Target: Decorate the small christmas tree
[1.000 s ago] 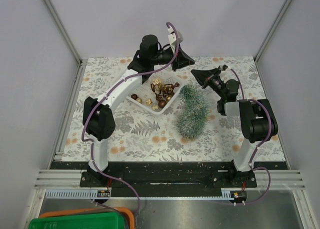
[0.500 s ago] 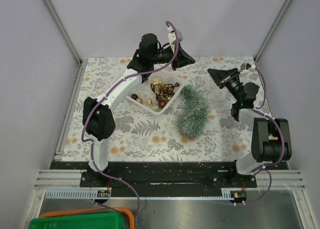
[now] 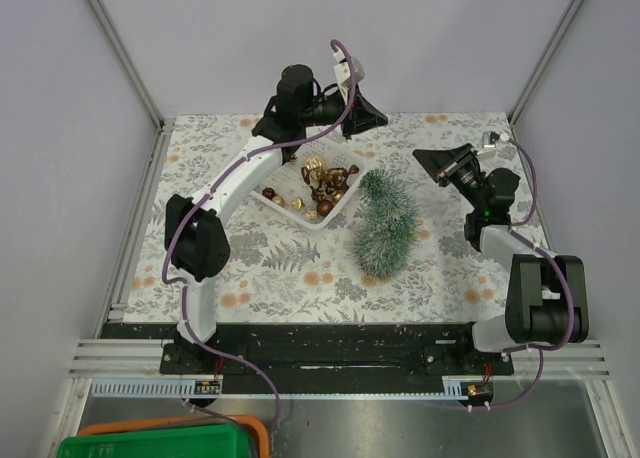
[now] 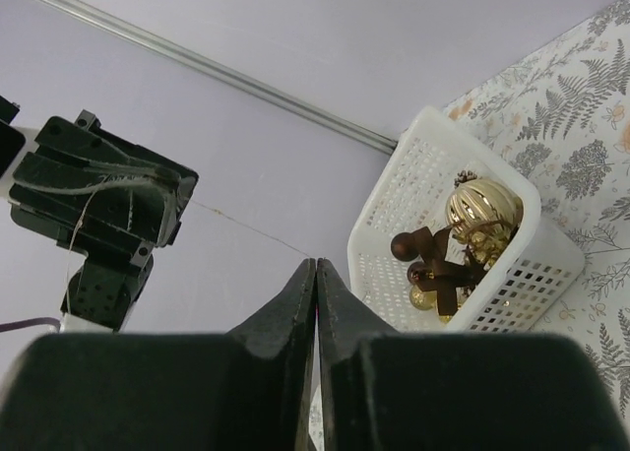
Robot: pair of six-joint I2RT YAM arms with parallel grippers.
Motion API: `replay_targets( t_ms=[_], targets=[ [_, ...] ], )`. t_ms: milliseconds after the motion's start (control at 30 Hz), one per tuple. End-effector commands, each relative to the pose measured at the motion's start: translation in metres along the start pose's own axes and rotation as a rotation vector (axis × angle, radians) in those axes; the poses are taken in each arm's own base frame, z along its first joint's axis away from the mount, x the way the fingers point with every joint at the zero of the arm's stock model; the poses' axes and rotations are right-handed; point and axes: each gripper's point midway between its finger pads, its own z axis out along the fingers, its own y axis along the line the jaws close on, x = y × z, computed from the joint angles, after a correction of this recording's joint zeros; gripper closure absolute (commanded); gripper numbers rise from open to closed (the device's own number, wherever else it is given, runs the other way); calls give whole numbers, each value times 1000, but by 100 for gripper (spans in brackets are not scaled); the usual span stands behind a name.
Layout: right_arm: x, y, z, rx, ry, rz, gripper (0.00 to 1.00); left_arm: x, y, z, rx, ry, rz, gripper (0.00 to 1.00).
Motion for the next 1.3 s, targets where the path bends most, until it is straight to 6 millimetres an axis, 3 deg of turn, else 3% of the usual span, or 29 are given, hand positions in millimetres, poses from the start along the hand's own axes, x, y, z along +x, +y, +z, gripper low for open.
replay_targets(
  t_ms=[0,267,333,500,533,700,867,1100,1267],
  targets=[
    [4,22,-1,-92,29,-45,84,-67,-2,-22,-3,-109,193,100],
    [-1,60,2,-321,69,93,38,-80,-33,-22,243,-101,312,100],
    [-2,62,6,-354,84,147,35,-84,-37,-19,281,-115,372,100],
    [-5,78,19,-403,109,137,31,-86,-38,-9,315,-151,466,100],
    [3,84,24,-417,133,152,31,-85,-36,-7,310,-156,476,100],
    [2,99,27,-454,144,141,30,-84,-31,-6,285,-170,509,100],
    [18,117,32,-496,200,160,29,-76,-31,-6,287,-166,500,100],
    [42,112,25,-503,246,11,32,-78,-29,-6,265,-163,480,100],
    [56,94,21,-464,275,-146,36,-76,-32,-6,262,-159,470,100]
  ],
)
